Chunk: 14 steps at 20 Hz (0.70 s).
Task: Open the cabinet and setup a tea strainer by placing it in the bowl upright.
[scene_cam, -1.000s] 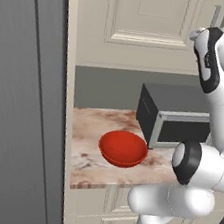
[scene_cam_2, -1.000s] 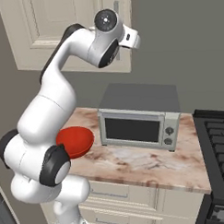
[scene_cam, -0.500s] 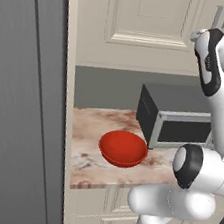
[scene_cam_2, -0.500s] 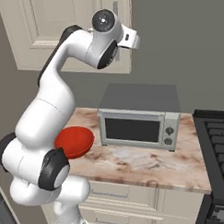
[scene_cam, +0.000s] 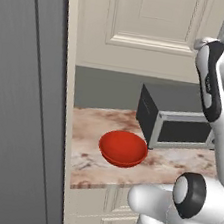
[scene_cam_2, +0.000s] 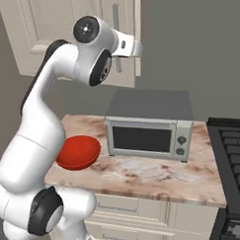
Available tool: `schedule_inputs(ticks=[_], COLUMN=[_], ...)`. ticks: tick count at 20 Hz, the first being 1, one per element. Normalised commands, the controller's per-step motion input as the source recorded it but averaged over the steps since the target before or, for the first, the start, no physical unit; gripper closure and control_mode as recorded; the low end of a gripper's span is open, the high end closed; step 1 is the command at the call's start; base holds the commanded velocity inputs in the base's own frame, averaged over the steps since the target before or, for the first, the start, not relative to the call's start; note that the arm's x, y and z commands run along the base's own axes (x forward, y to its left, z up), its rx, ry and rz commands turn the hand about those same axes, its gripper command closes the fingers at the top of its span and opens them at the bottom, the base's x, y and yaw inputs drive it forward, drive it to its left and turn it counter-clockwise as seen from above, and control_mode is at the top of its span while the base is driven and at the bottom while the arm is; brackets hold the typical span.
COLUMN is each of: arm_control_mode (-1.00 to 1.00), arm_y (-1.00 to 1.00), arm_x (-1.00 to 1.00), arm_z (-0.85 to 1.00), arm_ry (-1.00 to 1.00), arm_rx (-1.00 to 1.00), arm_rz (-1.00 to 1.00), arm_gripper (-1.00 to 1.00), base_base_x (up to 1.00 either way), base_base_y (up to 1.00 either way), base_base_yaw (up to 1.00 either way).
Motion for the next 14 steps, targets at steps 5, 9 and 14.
schedule_inputs(ticks=[5,9,14], arm_control_mode=[-1.0,-1.0,-1.0], arm_y=[0.19,0.17,0.17], arm_x=[-0.9,-0.88,-0.85], arm_z=[0.13,0.2,0.19], arm_ry=[-0.01,0.0,0.0], arm_rx=[-0.12,-0.09,-0.01], arm_rz=[-0.12,-0.16,-0.2], arm_gripper=[1.0,1.0,1.0], base_base_x=[0.0,0.0,0.0], base_base_y=[0.0,0.0,0.0], base_base_yaw=[0.0,0.0,0.0])
